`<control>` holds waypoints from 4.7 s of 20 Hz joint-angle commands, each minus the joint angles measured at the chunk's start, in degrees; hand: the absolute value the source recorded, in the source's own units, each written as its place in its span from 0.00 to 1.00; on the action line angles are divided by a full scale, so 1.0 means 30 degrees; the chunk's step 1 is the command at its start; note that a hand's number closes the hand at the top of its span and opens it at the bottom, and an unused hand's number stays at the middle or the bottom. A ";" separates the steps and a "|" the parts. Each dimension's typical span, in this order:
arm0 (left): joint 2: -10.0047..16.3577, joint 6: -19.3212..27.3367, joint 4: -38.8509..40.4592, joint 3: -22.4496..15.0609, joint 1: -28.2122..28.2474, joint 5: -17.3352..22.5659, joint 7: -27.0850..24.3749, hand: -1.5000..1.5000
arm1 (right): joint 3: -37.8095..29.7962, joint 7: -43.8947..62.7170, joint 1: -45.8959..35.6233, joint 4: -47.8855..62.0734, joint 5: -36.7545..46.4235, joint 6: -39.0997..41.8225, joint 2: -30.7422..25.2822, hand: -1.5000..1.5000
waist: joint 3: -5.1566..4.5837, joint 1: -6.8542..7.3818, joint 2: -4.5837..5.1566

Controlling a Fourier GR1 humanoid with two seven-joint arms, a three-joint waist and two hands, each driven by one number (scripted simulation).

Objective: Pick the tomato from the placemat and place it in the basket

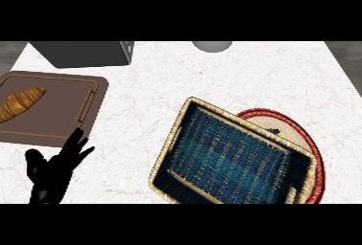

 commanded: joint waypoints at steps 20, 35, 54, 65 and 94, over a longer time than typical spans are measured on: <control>-0.1423 -0.0252 0.2386 -0.1189 -0.0863 -0.1642 0.1571 0.50 | 0.5441 0.0204 -0.1703 0.0391 0.5772 -0.0301 0.4664 0.00 | -0.0181 0.1165 0.0411; -0.1076 -0.1104 0.1146 -0.0374 0.0445 -0.1388 0.1964 0.50 | 0.9349 -0.1814 -0.3661 0.5594 1.1248 -0.3583 0.7538 0.00 | -0.0159 0.1169 0.0337; -0.1859 -0.1528 0.2829 0.0521 -0.0305 -0.2229 0.1291 0.50 | 1.1642 -0.1587 -0.6045 0.9425 1.5249 -0.5166 0.9570 0.00 | -0.0183 0.0949 0.0358; -0.1458 -0.1512 0.0843 0.0852 -0.0263 -0.2425 0.3269 0.50 | 1.2712 -0.0728 -0.7104 1.1868 1.7197 -0.5739 1.1019 0.00 | -0.0161 0.1083 0.0326; -0.1950 -0.2432 0.0379 0.1792 0.0382 -0.2756 0.2386 0.50 | 0.9762 -0.1502 -1.3358 1.2164 2.3792 -1.8701 1.0491 1.00 | -0.0005 0.1354 -0.0401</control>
